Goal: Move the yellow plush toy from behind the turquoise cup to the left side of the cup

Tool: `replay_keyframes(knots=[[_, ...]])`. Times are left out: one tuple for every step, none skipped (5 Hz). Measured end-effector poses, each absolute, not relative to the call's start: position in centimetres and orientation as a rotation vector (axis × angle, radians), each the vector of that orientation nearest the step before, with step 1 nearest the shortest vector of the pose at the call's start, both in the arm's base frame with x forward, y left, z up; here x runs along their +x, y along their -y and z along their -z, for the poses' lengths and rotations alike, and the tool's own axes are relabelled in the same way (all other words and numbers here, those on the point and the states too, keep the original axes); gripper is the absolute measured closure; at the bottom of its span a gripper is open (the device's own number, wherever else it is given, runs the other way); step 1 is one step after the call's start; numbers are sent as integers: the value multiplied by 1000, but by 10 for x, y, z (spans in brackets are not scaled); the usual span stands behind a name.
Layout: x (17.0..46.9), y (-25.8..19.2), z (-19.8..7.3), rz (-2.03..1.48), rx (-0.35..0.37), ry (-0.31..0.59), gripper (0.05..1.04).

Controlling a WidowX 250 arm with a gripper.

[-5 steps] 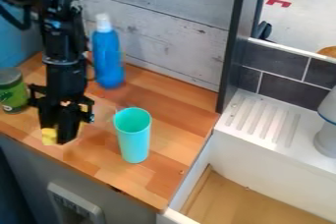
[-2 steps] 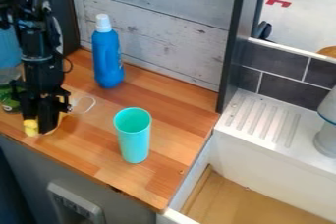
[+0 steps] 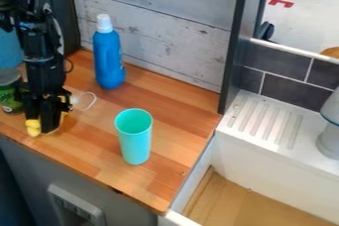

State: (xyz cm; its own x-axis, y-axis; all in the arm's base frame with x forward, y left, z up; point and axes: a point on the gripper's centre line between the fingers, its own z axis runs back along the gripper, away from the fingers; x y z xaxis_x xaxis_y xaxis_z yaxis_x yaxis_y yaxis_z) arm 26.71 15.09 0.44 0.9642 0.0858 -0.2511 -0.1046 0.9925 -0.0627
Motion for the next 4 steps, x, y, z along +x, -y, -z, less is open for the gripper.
replay_keyframes(knots=[[262, -141, -17, -64, -112, -308, 362], [273, -123, -65, 11, -108, -204, 93], [277, -108, -87, 82, -96, -179, 77], [282, -84, -105, 166, -55, -165, 81]])
